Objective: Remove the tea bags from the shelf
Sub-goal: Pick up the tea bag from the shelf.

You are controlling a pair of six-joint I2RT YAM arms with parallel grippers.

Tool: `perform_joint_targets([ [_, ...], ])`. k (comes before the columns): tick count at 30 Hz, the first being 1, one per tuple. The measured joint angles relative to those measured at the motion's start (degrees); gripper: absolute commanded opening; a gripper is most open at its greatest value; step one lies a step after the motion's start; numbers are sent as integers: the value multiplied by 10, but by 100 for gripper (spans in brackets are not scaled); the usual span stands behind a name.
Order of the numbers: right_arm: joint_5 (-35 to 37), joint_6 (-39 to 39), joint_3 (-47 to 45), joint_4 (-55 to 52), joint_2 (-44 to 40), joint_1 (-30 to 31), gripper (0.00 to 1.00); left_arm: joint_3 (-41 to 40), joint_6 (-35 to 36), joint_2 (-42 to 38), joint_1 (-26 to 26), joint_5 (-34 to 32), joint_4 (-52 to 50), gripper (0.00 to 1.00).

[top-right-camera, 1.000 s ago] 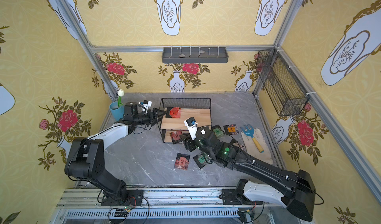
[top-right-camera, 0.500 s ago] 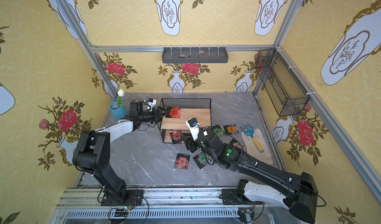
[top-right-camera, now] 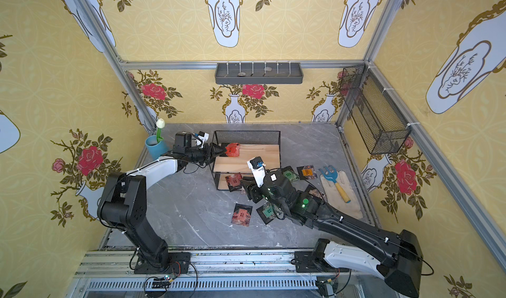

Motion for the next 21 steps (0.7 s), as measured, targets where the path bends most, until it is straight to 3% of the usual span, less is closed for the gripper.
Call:
perform_joint_targets([
  [6, 1, 0, 0, 0, -5, 0, 67, -13, 12, -20, 8, -8, -11, 62],
  [21, 6, 0, -5, 2, -11, 0, 67, -36, 13, -60, 23, -7, -16, 30],
])
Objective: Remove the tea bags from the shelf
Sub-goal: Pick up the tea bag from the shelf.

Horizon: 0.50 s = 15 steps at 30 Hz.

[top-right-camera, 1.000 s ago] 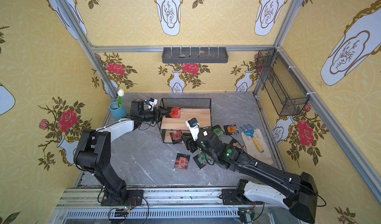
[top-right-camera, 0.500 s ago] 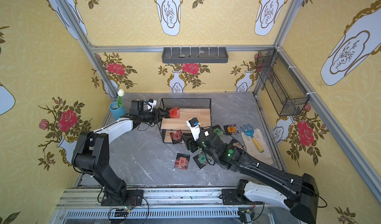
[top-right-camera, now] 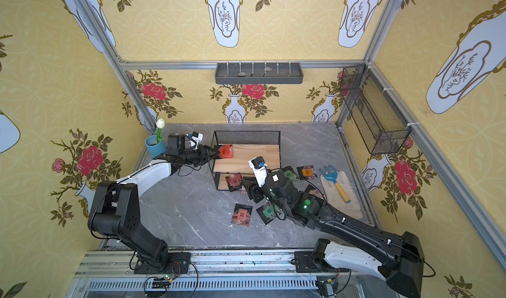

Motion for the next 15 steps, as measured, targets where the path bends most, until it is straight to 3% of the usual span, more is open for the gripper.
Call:
perform_joint_targets([
  [15, -6, 0, -4, 0, -4, 0, 68, -16, 0, -37, 20, 4, -24, 2],
])
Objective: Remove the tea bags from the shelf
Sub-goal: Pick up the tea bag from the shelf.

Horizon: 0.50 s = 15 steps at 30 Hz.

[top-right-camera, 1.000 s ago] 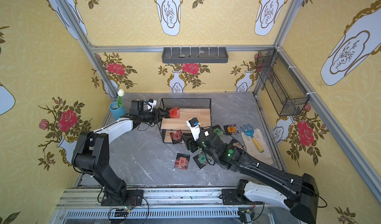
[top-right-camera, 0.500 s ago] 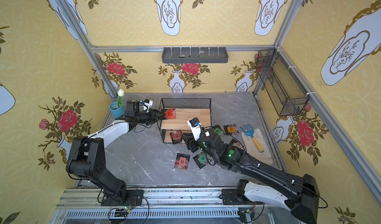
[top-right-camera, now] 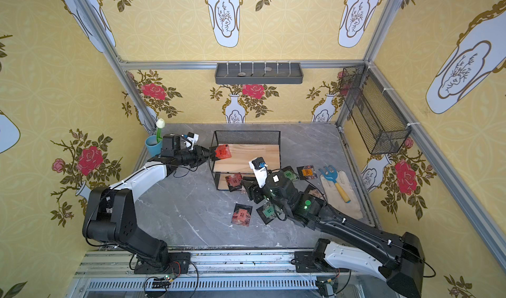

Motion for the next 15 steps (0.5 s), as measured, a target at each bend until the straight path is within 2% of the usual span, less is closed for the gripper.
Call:
perform_joint_targets([
  [8, -1, 0, 0, 0, -2, 0, 69, -4, 0, -19, 4, 7, -1, 0],
  [10, -1, 0, 0, 0, -2, 0, 69, -4, 0, -18, 5, 8, -1, 18],
  [15, -1, 0, 0, 0, -5, 1, 69, -4, 0, -10, 5, 8, -1, 35],
])
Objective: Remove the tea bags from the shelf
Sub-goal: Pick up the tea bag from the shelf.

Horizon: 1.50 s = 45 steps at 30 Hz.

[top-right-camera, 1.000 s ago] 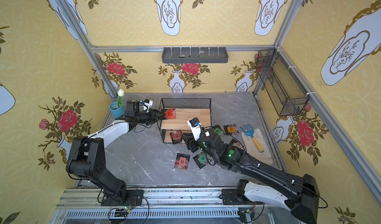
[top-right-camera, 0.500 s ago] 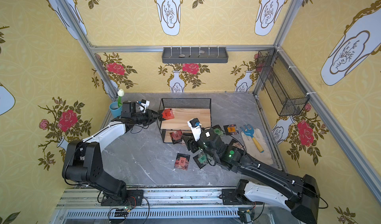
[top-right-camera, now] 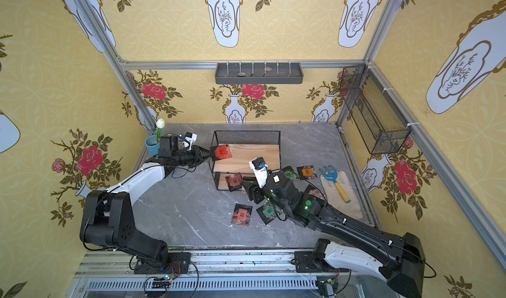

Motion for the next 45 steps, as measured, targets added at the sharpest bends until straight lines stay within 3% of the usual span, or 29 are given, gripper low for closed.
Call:
perform_joint_targets([
  [3, 0, 0, -1, 0, -3, 0, 69, 0, -1, 6, 0, 0, 0, 47],
  [13, -2, 0, -5, 0, 0, 0, 69, 17, -2, 37, -13, 4, 1, 49],
  [17, -2, 0, -8, 1, 0, 0, 69, 24, -8, 45, -20, 6, 3, 44],
  [23, -2, 2, -10, 1, -8, 0, 70, 23, -12, 48, -21, 11, 16, 14],
  [31, -2, 2, -14, 1, -14, 0, 70, 9, -26, 31, -15, 17, 6, 7],
  [34, -4, 4, -16, 1, -16, 0, 70, 5, -25, 22, -10, 17, -7, 7],
  [40, -8, 4, -16, 2, -16, 0, 69, 1, -24, 6, -2, 15, -17, 23],
  [45, -10, 4, -16, 2, -14, 0, 70, -3, -14, 0, 2, 4, -25, 28],
])
